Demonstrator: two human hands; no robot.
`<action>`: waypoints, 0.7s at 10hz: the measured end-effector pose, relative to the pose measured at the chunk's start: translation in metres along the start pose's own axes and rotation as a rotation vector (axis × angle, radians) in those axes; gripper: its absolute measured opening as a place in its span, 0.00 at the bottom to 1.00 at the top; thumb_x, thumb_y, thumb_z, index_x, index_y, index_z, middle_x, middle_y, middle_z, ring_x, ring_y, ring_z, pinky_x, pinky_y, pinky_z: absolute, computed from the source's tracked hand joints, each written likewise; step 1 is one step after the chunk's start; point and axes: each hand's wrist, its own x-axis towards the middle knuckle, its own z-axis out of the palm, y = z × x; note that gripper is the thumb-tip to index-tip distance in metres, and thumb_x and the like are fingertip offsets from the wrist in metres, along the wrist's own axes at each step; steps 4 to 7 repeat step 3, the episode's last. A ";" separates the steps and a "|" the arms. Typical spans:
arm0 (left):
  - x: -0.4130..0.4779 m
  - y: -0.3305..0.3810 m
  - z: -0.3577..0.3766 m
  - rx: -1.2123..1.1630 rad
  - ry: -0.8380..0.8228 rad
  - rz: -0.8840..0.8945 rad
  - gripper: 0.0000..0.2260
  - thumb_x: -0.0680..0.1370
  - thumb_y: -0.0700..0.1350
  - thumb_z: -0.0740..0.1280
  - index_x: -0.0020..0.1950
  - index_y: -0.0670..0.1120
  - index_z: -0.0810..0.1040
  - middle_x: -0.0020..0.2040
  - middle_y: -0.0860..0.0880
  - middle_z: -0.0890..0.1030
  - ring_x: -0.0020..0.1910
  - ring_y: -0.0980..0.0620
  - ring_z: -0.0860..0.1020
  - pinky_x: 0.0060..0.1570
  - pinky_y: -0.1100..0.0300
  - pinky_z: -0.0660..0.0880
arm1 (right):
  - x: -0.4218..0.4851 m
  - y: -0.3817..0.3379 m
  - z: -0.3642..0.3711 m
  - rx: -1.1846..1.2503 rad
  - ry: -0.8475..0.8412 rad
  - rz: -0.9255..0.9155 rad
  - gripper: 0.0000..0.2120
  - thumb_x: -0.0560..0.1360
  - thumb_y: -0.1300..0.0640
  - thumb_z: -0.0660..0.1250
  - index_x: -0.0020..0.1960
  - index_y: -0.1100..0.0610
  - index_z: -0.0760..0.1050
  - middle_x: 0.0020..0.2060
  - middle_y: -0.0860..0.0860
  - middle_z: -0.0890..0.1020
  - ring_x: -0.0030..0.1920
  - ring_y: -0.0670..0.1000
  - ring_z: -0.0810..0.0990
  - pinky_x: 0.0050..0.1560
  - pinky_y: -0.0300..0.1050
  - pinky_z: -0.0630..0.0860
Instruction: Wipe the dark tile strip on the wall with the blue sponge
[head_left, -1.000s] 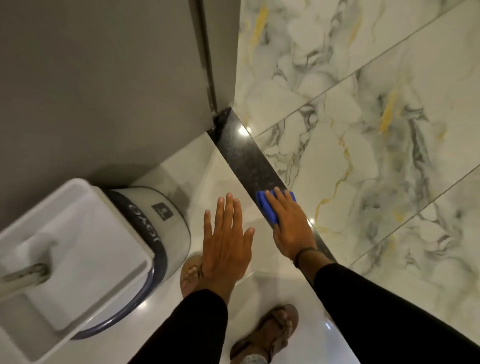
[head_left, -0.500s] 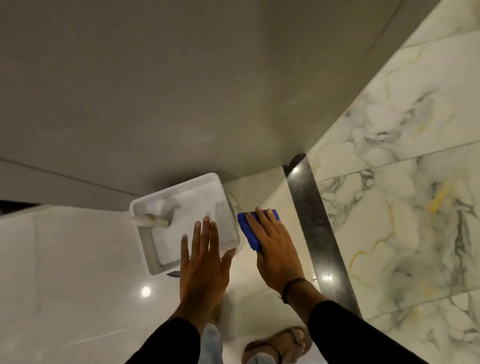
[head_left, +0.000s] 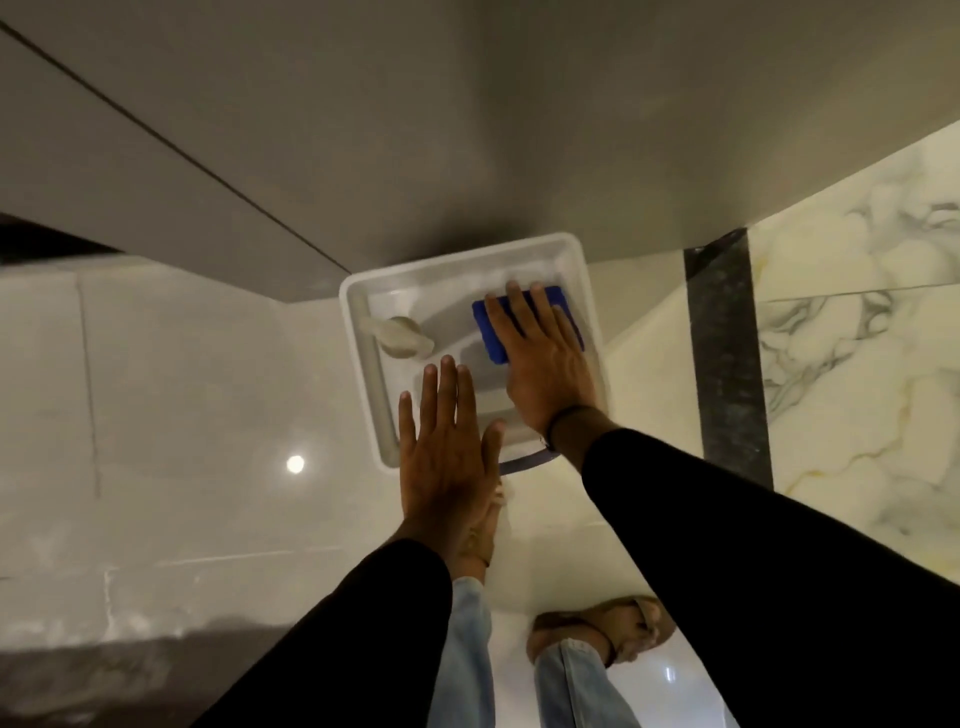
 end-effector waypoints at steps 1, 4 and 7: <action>0.006 -0.010 0.010 -0.036 -0.013 0.002 0.36 0.85 0.63 0.40 0.89 0.44 0.45 0.91 0.43 0.48 0.90 0.41 0.45 0.88 0.40 0.42 | 0.001 0.001 0.026 -0.138 -0.130 0.013 0.40 0.83 0.56 0.64 0.87 0.51 0.43 0.87 0.56 0.47 0.86 0.63 0.43 0.85 0.66 0.46; 0.005 -0.014 0.005 -0.037 0.004 -0.004 0.36 0.86 0.63 0.39 0.89 0.44 0.47 0.91 0.42 0.49 0.90 0.41 0.46 0.88 0.39 0.44 | 0.001 0.001 0.014 -0.116 -0.178 -0.008 0.47 0.80 0.46 0.69 0.87 0.52 0.41 0.87 0.56 0.45 0.86 0.63 0.43 0.85 0.66 0.45; 0.005 -0.014 0.005 -0.037 0.004 -0.004 0.36 0.86 0.63 0.39 0.89 0.44 0.47 0.91 0.42 0.49 0.90 0.41 0.46 0.88 0.39 0.44 | 0.001 0.001 0.014 -0.116 -0.178 -0.008 0.47 0.80 0.46 0.69 0.87 0.52 0.41 0.87 0.56 0.45 0.86 0.63 0.43 0.85 0.66 0.45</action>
